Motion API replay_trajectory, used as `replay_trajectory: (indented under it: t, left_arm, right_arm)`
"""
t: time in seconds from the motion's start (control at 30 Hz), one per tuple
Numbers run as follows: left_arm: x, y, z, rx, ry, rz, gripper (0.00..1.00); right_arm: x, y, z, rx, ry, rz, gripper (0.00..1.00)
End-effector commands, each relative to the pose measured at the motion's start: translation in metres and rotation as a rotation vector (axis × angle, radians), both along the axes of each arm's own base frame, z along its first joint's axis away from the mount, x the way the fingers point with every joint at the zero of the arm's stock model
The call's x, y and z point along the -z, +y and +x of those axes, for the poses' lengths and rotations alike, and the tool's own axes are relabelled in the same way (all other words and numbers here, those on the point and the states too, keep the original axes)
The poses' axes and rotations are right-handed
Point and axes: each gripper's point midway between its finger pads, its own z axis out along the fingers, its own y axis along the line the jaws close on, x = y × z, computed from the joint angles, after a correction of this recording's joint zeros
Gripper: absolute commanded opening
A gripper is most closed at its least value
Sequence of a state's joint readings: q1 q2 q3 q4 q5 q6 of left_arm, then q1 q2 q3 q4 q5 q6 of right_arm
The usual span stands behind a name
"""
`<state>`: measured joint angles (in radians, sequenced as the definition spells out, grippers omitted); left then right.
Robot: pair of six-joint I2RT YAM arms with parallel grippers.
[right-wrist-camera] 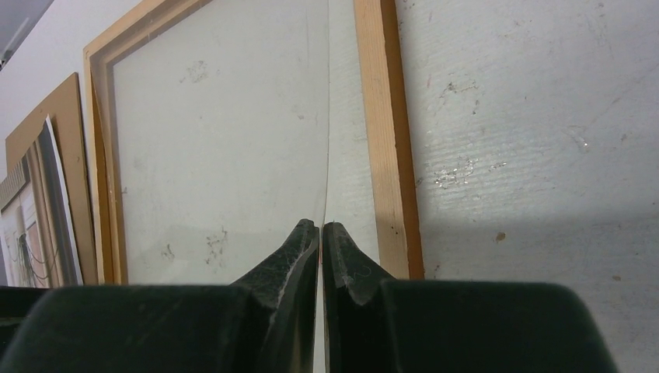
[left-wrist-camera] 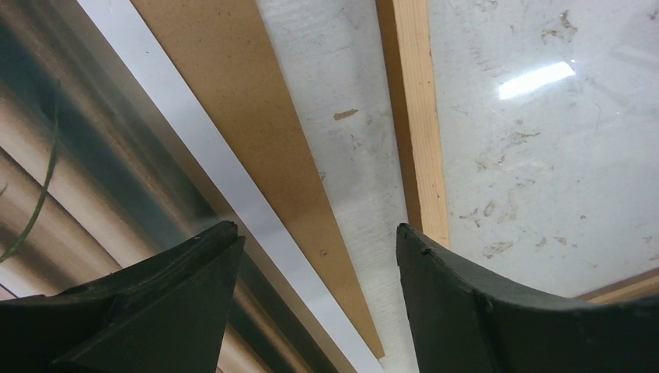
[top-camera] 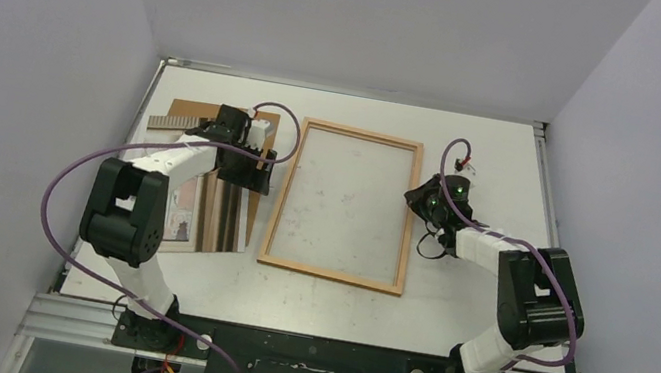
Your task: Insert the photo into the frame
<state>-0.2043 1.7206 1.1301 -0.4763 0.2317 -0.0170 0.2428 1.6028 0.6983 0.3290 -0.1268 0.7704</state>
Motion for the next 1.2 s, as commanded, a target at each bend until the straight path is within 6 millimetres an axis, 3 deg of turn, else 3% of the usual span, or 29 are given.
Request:
replay_trajectory:
  t: [0.0,0.4,0.73,0.93,1.17]
  left_arm:
    - [-0.002,0.001,0.022,0.013,-0.08,0.042,0.7]
    - [0.025,-0.012,0.024,0.072,-0.083,0.126,0.66]
    - [0.029,-0.017,0.021,0.096,-0.075,0.133,0.64]
    - [0.028,-0.025,0.017,0.126,-0.07,0.121,0.64]
    - [0.023,-0.032,0.016,0.145,-0.075,0.105,0.64]
  right_arm:
    - [-0.014,0.008,0.011,-0.022,-0.057,0.019,0.05]
    - [0.005,0.01,0.01,-0.029,-0.012,0.014,0.05]
    - [0.017,0.017,0.01,-0.044,0.003,0.051,0.05]
    - [0.009,0.028,0.014,-0.075,-0.023,0.114,0.05]
    - [-0.021,0.053,0.015,-0.182,-0.1,0.207,0.05]
